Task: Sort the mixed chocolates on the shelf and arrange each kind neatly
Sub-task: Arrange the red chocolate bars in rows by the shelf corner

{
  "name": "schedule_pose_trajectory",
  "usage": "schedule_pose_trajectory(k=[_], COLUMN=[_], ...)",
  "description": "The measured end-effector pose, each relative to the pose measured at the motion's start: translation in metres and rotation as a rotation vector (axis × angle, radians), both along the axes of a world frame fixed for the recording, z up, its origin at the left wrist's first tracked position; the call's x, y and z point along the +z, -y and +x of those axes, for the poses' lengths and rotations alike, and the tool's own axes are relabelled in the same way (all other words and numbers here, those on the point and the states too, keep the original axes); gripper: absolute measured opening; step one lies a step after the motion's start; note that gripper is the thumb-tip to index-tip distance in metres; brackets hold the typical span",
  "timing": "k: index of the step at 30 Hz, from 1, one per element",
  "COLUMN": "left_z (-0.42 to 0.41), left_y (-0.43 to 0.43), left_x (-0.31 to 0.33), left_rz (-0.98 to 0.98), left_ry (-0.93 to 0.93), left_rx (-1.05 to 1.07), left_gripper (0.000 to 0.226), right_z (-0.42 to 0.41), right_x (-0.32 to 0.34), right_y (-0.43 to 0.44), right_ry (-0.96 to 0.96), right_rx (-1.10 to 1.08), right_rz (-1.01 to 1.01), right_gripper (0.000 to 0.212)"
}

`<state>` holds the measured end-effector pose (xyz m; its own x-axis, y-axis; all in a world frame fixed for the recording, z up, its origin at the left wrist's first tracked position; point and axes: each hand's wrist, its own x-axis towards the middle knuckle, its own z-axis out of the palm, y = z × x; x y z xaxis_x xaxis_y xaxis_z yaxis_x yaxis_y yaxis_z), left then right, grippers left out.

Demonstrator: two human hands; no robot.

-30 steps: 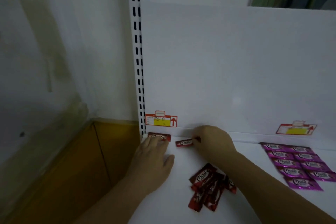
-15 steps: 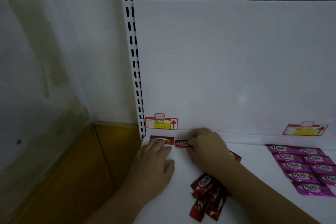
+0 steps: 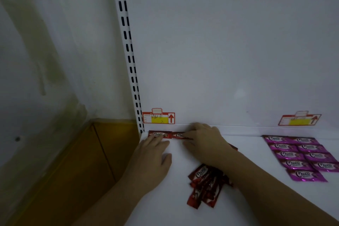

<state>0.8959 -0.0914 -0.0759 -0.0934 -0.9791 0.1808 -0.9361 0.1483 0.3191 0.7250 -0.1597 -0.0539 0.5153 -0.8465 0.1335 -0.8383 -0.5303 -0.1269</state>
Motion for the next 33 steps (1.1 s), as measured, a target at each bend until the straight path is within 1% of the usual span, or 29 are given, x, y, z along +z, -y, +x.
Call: schedule_pose_trajectory(k=[2, 5, 6, 8, 10, 12, 14, 16, 17, 20, 23, 25, 26, 29, 31, 33], left_z=[0.001, 0.002, 0.001, 0.000, -0.001, -0.006, -0.018, -0.036, -0.047, -0.079, -0.101, -0.108, -0.110, -0.110, -0.110, -0.111], left_y=[-0.001, -0.001, -0.001, -0.001, -0.002, 0.000, 0.003, 0.009, 0.013, 0.027, 0.039, 0.046, 0.048, 0.054, 0.056, 0.055], left_x=[0.000, -0.001, 0.000, 0.000, 0.002, 0.005, 0.011, 0.019, 0.023, 0.030, 0.032, 0.026, 0.023, 0.013, 0.009, 0.003], left_rz=[-0.018, -0.073, -0.092, -0.088, -0.042, -0.008, 0.033, 0.075, 0.092, 0.113, 0.071, 0.067, 0.071, 0.088, 0.058, -0.004], left_ry=[-0.024, -0.088, -0.106, -0.158, -0.209, -0.211, -0.222, -0.246, -0.256, -0.286, -0.320, -0.291, -0.257, -0.193, -0.155, -0.146], left_rx=[-0.011, -0.027, -0.045, -0.091, -0.141, -0.171, -0.187, -0.197, -0.210, -0.252, -0.276, -0.327, -0.352, -0.335, -0.336, -0.364], left_gripper=[0.047, 0.042, 0.039, 0.031, 0.026, 0.023, 0.022, 0.027, 0.031, 0.038, 0.034, 0.031, 0.031, 0.046, 0.044, 0.036], right_z=[-0.006, -0.029, -0.040, -0.062, -0.081, -0.091, -0.094, -0.091, -0.088, -0.087, -0.098, -0.108, -0.113, -0.123, -0.125, -0.123], right_x=[0.019, 0.055, 0.062, 0.061, 0.044, 0.025, 0.011, 0.004, 0.003, -0.001, -0.003, -0.001, 0.001, 0.007, 0.008, 0.006], right_y=[0.000, -0.001, -0.003, -0.012, -0.024, -0.037, -0.043, -0.041, -0.040, -0.037, -0.039, -0.039, -0.039, -0.037, -0.036, -0.036], right_ry=[0.073, 0.290, 0.328, 0.303, 0.212, 0.160, 0.195, 0.246, 0.260, 0.302, 0.367, 0.440, 0.491, 0.677, 0.771, 0.846], right_rx=[-0.052, -0.161, -0.193, -0.263, -0.335, -0.383, -0.414, -0.448, -0.464, -0.501, -0.519, -0.539, -0.559, -0.605, -0.602, -0.589], right_rz=[0.011, 0.050, 0.064, 0.085, 0.128, 0.207, 0.243, 0.216, 0.199, 0.153, 0.146, 0.102, 0.069, -0.021, -0.022, -0.007], right_gripper=[0.033, 0.031, 0.029, 0.026, 0.024, 0.036, 0.049, 0.052, 0.049, 0.030, 0.017, 0.008, 0.006, 0.005, 0.005, 0.006])
